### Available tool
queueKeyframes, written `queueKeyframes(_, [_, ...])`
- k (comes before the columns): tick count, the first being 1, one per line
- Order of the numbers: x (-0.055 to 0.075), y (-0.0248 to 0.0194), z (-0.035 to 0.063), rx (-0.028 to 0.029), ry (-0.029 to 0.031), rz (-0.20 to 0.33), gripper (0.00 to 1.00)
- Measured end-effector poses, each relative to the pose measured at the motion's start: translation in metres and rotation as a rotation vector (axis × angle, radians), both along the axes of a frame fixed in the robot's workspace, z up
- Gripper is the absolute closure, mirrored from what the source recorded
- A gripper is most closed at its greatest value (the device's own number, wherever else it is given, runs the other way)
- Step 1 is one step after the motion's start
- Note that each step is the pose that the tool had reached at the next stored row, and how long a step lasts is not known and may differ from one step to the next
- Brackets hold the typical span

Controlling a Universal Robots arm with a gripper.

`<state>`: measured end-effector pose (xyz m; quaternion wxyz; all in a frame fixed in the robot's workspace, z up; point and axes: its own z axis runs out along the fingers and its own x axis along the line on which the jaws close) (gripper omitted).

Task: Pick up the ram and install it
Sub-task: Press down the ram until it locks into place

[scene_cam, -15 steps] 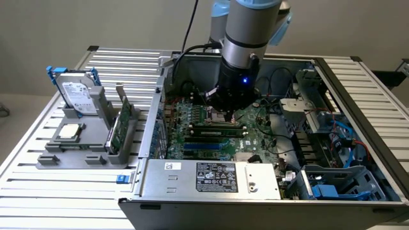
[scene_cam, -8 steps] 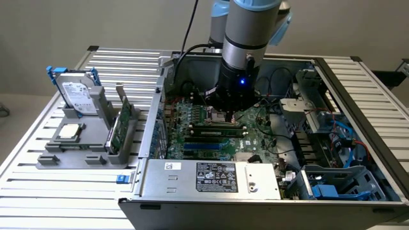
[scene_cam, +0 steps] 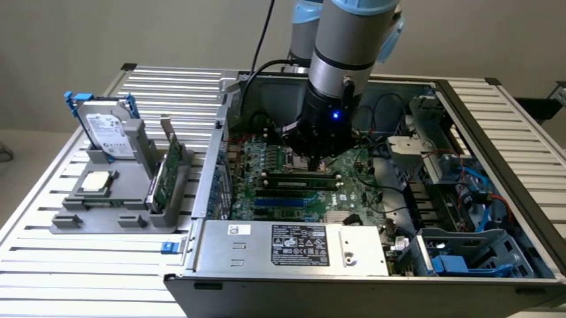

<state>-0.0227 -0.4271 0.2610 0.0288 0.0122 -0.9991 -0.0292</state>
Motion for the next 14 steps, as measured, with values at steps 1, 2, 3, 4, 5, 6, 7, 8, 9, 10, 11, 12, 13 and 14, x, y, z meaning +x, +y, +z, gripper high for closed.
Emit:
queueKeyframes(1, [0.0,-0.0034,0.0021,0.0,0.0029,0.0,0.89])
queueKeyframes(2, [0.0,-0.0071,0.0047,-0.0001,0.0051,-0.001,0.89])
queueKeyframes(3, [0.0,-0.0109,0.0074,0.0,0.0065,-0.001,0.89])
queueKeyframes(4, [0.0,-0.0146,0.0102,-0.0001,0.0071,-0.001,0.89])
queueKeyframes(5, [0.0,-0.0181,0.0125,0.0001,0.0073,-0.002,0.89])
queueKeyframes(6, [0.0,-0.0206,0.0135,0.0001,0.0074,-0.003,0.89])
queueKeyframes(7, [0.0,-0.0218,0.0137,0.0002,0.0074,-0.004,0.89])
queueKeyframes(8, [0.0,-0.0223,0.0137,0.0007,0.0073,-0.004,0.89])
queueKeyframes(9, [0.0,-0.0223,0.0137,0.0007,0.0074,-0.004,0.89])
queueKeyframes(10, [0.0,-0.0223,0.0136,0.0008,0.0074,-0.004,0.89])
queueKeyframes(11, [0.0,-0.0223,0.0136,0.0008,0.0074,-0.004,0.89])
queueKeyframes(12, [0.0,-0.0223,0.0136,0.0008,0.0074,-0.004,0.89])
queueKeyframes(13, [0.0,-0.0223,0.0136,0.0008,0.0074,-0.004,0.89])
queueKeyframes(14, [0.0,-0.0223,0.0136,0.0008,0.0074,-0.004,0.89])
